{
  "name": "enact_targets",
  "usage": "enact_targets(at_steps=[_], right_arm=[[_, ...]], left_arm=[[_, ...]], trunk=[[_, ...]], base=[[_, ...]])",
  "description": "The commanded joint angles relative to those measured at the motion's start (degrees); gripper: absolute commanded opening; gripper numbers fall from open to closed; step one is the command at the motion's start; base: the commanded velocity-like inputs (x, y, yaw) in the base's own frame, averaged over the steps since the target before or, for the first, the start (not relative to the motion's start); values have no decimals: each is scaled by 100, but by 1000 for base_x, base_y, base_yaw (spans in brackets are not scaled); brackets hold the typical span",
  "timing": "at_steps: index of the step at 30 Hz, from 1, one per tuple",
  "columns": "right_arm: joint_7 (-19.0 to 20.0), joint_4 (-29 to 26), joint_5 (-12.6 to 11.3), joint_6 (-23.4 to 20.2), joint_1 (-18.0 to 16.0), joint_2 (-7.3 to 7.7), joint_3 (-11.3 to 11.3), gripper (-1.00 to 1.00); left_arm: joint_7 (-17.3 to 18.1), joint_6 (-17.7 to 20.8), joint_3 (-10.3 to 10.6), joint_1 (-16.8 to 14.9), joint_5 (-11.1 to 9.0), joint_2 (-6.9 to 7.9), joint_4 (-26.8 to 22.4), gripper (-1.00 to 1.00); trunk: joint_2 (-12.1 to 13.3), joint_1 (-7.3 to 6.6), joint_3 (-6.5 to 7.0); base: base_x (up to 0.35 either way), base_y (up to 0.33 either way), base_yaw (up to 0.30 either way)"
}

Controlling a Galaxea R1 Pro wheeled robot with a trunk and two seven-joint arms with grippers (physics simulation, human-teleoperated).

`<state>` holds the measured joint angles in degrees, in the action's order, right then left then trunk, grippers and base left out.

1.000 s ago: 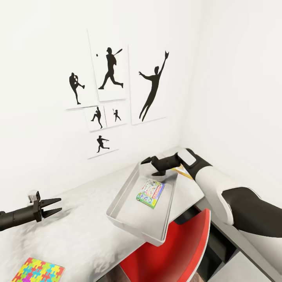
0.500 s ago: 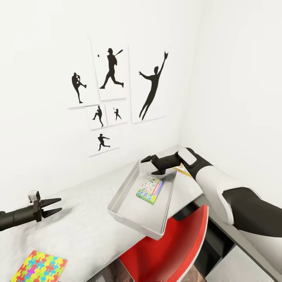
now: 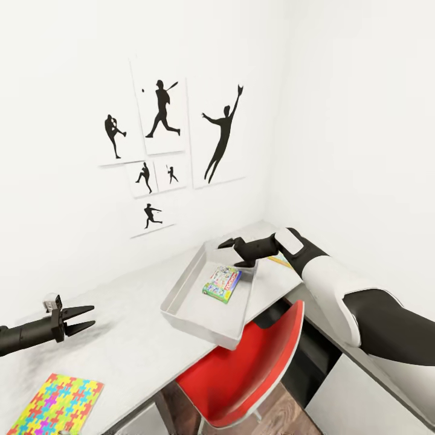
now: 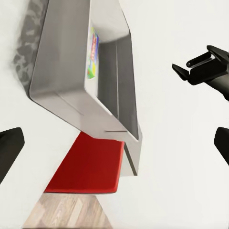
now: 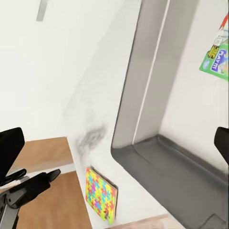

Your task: Put all the toys in the child's room - the three board games (two on the bed and one on the table), the two jigsaw puzzles on the table, and the tennis ball on the table - inside the toy box on the table in the child's room.

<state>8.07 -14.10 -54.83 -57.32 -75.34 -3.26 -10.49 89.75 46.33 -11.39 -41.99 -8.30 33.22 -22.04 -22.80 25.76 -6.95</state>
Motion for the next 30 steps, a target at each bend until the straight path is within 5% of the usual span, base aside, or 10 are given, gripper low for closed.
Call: enact_targets(at_steps=[1,30], right_arm=[[61,3,53,4,-7,1,-23,100],[81,3,58,237,-7,30,-15,100]], left_arm=[[25,61,-1,-2,4,4,-2,100],[25,-137,-13,-2,-13,27,-2,100]], trunk=[[-12,2,-6],[-12,2,186]], base=[[-166,15,-215],[-147,81,-224]])
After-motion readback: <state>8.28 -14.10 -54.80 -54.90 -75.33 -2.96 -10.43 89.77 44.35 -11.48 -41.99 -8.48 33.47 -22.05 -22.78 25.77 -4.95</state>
